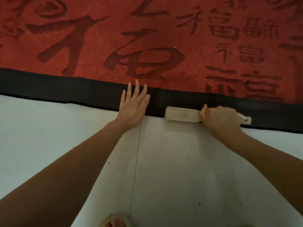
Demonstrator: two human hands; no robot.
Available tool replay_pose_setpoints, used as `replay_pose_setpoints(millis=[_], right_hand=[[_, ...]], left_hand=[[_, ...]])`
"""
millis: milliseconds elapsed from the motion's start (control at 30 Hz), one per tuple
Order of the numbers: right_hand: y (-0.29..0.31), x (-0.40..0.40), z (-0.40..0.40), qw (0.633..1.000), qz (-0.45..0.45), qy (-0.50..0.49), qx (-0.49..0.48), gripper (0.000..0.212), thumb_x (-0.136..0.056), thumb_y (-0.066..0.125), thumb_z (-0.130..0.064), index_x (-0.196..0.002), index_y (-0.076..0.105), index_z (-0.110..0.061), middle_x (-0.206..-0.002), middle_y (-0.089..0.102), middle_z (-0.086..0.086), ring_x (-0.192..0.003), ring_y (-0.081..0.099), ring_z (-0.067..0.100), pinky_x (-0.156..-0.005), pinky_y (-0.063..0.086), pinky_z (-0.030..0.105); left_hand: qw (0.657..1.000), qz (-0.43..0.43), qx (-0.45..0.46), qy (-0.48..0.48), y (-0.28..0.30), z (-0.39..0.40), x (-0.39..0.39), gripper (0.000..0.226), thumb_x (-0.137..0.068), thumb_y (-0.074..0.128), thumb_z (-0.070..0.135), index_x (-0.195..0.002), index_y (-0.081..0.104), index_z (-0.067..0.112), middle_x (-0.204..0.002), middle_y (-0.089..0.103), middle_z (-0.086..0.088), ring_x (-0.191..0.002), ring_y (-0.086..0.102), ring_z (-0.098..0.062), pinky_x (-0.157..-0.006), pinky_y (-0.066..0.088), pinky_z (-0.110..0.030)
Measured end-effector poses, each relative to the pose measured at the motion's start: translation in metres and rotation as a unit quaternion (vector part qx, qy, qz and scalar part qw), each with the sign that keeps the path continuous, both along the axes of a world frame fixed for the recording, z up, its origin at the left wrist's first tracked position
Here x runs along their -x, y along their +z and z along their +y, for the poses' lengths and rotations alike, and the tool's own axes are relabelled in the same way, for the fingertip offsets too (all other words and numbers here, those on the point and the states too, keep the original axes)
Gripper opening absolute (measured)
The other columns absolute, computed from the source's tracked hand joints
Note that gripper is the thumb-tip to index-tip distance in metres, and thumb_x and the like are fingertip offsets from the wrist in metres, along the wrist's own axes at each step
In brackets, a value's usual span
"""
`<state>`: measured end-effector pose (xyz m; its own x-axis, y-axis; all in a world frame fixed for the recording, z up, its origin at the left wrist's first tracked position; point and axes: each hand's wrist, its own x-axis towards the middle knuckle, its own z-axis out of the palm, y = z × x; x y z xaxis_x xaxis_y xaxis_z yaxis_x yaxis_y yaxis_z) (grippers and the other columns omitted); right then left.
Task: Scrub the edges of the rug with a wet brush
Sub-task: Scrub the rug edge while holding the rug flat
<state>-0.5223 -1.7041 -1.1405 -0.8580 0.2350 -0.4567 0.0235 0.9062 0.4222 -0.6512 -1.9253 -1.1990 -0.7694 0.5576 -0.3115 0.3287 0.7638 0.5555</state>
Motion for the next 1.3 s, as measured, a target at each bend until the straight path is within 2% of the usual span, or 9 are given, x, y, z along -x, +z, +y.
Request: replay_pose_setpoints(millis=[133, 233, 367, 567, 667, 767, 967, 1167, 1300], right_hand=[[-0.016, 0.037, -0.059, 0.99, 0.062, -0.022, 0.125, 0.038, -0.104, 0.028, -0.017, -0.138, 0.045, -0.016, -0.102, 0.065, 0.009, -0.091, 0.065, 0.03, -0.063, 0.036, 0.035], [-0.012, 0.021, -0.028, 0.995, 0.02, 0.005, 0.095, 0.046, -0.104, 0.028, -0.019, -0.149, 0.026, -0.019, -0.106, 0.065, 0.007, -0.093, 0.065, 0.029, -0.064, 0.041, 0.036], [0.006, -0.018, 0.014, 1.0, -0.024, 0.001, -0.018, 0.046, -0.104, 0.027, -0.02, -0.149, 0.022, -0.018, -0.113, 0.064, 0.004, -0.097, 0.065, 0.025, -0.068, 0.045, 0.033], [-0.004, 0.036, -0.043, 0.992, 0.065, 0.006, 0.113, 0.04, -0.104, 0.028, -0.018, -0.142, 0.04, -0.018, -0.105, 0.065, 0.006, -0.093, 0.065, 0.029, -0.064, 0.038, 0.036], [0.0, 0.01, 0.0, 0.998, 0.001, -0.054, 0.045, 0.042, -0.104, 0.025, -0.021, -0.146, 0.032, -0.022, -0.117, 0.063, 0.005, -0.102, 0.064, 0.028, -0.074, 0.047, 0.034], [0.008, -0.008, 0.01, 0.999, -0.002, -0.025, -0.042, 0.044, -0.103, 0.028, -0.021, -0.147, 0.029, -0.02, -0.112, 0.064, 0.002, -0.096, 0.066, 0.023, -0.068, 0.046, 0.032], [-0.006, 0.041, -0.061, 0.987, 0.071, -0.024, 0.141, 0.036, -0.103, 0.029, -0.016, -0.134, 0.048, -0.016, -0.105, 0.064, 0.008, -0.095, 0.064, 0.03, -0.065, 0.037, 0.037], [0.005, -0.004, -0.007, 0.999, 0.019, -0.038, -0.013, 0.041, -0.103, 0.03, -0.017, -0.143, 0.037, -0.017, -0.109, 0.065, 0.005, -0.095, 0.066, 0.027, -0.07, 0.046, 0.034], [-0.007, 0.038, -0.066, 0.991, 0.084, -0.035, 0.098, 0.033, -0.101, 0.032, -0.013, -0.124, 0.055, -0.013, -0.101, 0.067, 0.007, -0.09, 0.066, 0.031, -0.062, 0.037, 0.035]], left_hand=[[0.999, -0.047, 0.011, -0.001, 0.005, -0.002, 0.003, 0.052, -0.106, 0.005, 0.041, -0.156, 0.001, 0.03, -0.162, -0.017, 0.005, -0.146, -0.024, -0.012, -0.118, -0.018, -0.032], [0.998, -0.064, -0.002, -0.015, 0.005, -0.009, 0.008, 0.05, -0.106, 0.004, 0.038, -0.156, 0.002, 0.031, -0.162, -0.017, 0.006, -0.145, -0.024, -0.009, -0.119, -0.017, -0.032], [0.998, -0.036, 0.014, -0.04, 0.004, -0.007, 0.007, 0.05, -0.107, 0.012, 0.037, -0.156, 0.001, 0.029, -0.161, -0.019, 0.006, -0.146, -0.025, -0.013, -0.117, -0.018, -0.031], [0.995, -0.025, 0.038, -0.088, 0.005, -0.017, 0.019, 0.062, -0.107, 0.032, 0.025, -0.155, -0.007, 0.026, -0.16, -0.023, 0.003, -0.141, -0.029, -0.011, -0.117, -0.016, -0.031], [0.989, -0.04, 0.06, -0.131, 0.01, -0.023, 0.027, 0.074, -0.103, 0.045, 0.022, -0.155, -0.008, 0.028, -0.159, -0.026, 0.004, -0.139, -0.03, -0.009, -0.115, -0.016, -0.027], [0.983, -0.058, 0.074, -0.156, 0.017, -0.023, 0.03, 0.081, -0.101, 0.051, 0.025, -0.155, -0.009, 0.029, -0.158, -0.029, 0.001, -0.141, -0.03, -0.013, -0.116, -0.015, -0.03], [0.978, -0.067, 0.103, -0.168, 0.024, -0.024, 0.036, 0.082, -0.1, 0.052, 0.02, -0.155, -0.009, 0.026, -0.159, -0.028, -0.003, -0.144, -0.027, -0.017, -0.116, -0.013, -0.029], [0.975, -0.072, 0.114, -0.175, 0.025, -0.02, 0.034, 0.083, -0.1, 0.053, 0.022, -0.155, -0.009, 0.028, -0.158, -0.029, -0.004, -0.144, -0.028, -0.02, -0.115, -0.014, -0.029], [0.974, -0.071, 0.125, -0.177, 0.027, -0.021, 0.036, 0.083, -0.1, 0.052, 0.015, -0.155, -0.009, 0.026, -0.158, -0.029, -0.006, -0.145, -0.028, -0.022, -0.117, -0.012, -0.032]])
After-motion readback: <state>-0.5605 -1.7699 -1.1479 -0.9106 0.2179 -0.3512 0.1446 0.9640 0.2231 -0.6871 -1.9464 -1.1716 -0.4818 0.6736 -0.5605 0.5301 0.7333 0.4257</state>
